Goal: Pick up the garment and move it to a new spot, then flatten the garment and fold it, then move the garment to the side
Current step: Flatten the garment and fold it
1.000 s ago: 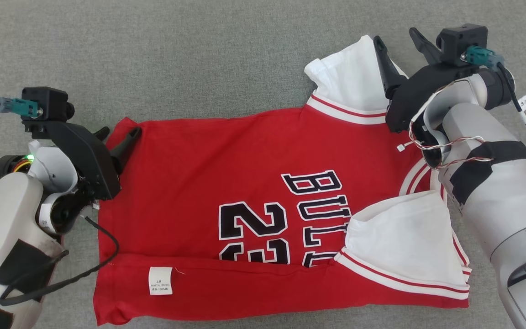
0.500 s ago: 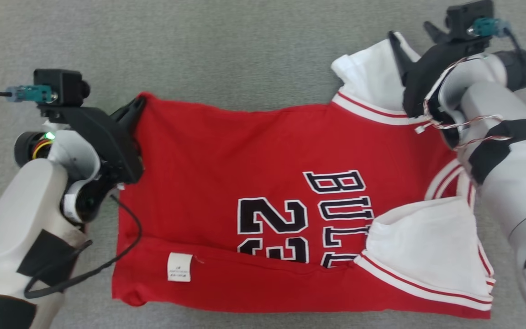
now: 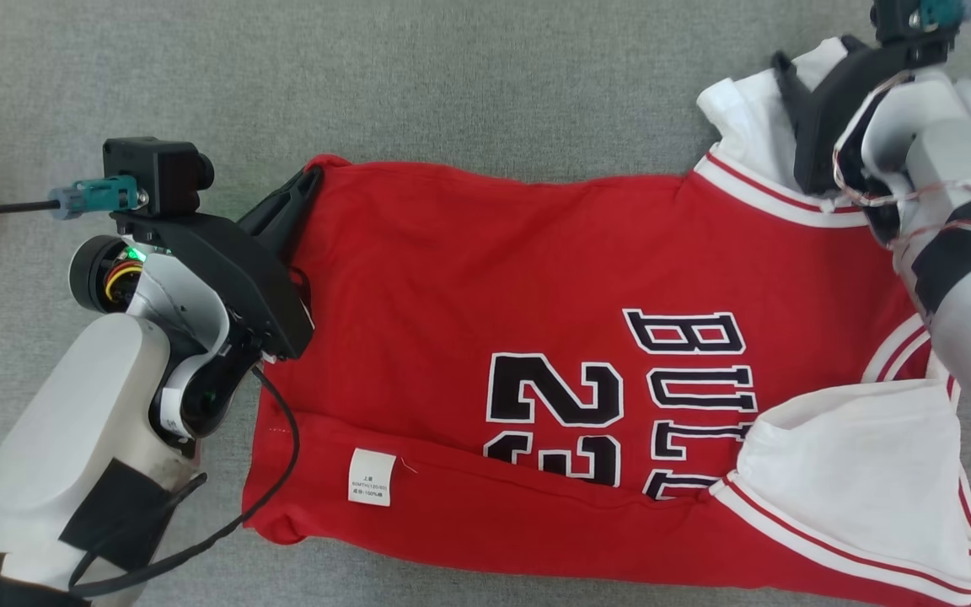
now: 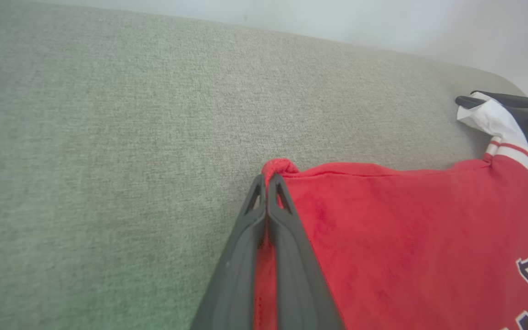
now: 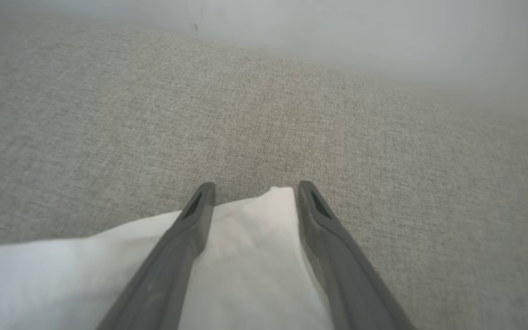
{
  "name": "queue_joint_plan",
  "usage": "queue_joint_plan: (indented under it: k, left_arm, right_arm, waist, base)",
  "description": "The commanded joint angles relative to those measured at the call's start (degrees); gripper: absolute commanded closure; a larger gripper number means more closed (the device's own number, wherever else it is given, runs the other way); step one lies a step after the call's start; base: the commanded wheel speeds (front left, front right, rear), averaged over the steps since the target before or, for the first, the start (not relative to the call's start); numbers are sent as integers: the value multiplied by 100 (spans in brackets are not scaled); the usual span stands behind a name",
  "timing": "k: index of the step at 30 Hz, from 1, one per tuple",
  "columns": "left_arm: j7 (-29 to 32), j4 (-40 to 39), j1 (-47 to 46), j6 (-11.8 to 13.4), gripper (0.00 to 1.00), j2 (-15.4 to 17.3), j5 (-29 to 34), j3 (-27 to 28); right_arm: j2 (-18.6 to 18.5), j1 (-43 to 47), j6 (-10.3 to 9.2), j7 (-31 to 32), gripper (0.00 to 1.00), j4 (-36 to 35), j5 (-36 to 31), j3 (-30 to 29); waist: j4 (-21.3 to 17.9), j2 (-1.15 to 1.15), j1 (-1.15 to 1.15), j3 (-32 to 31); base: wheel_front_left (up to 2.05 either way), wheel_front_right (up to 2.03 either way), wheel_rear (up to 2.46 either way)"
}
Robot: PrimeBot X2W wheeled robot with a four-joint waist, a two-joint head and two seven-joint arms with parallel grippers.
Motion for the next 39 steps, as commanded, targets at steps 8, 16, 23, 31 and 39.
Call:
queue_joint_plan:
  k: [8, 16, 23, 31, 39]
  left_arm:
    - [-119, -194, 261, 163, 100, 141, -30, 126]
    - [-300, -101, 545, 237, 100, 206, -166, 267]
    - [-469, -81, 907, 322, 100, 311, -256, 384]
    - [-750, -174, 1447, 446, 100, 318, -224, 380]
    - [-1006, -212, 1870, 531, 100, 307, -292, 431]
  right_arm:
    - [156, -312, -14, -254, 100, 8, -324, -188]
    - [346, -152, -14, -894, 100, -55, -161, -415]
    - [249, 453, -14, -1461, 100, -777, 197, -189]
    - [-372, 1908, -14, -1863, 100, -2358, 918, -80]
    - [-837, 4133, -14, -1957, 100, -4320, 1386, -896]
  waist:
    - [-157, 0, 0, -19]
    - [-413, 0, 0, -366]
    - [-738, 0, 0, -705]
    - [-903, 0, 0, -1188]
    - [-899, 0, 0, -1462]
  base:
    - [0, 0, 0]
    - [0, 0, 0]
    - [0, 0, 0]
    - [0, 0, 0]
    - [0, 0, 0]
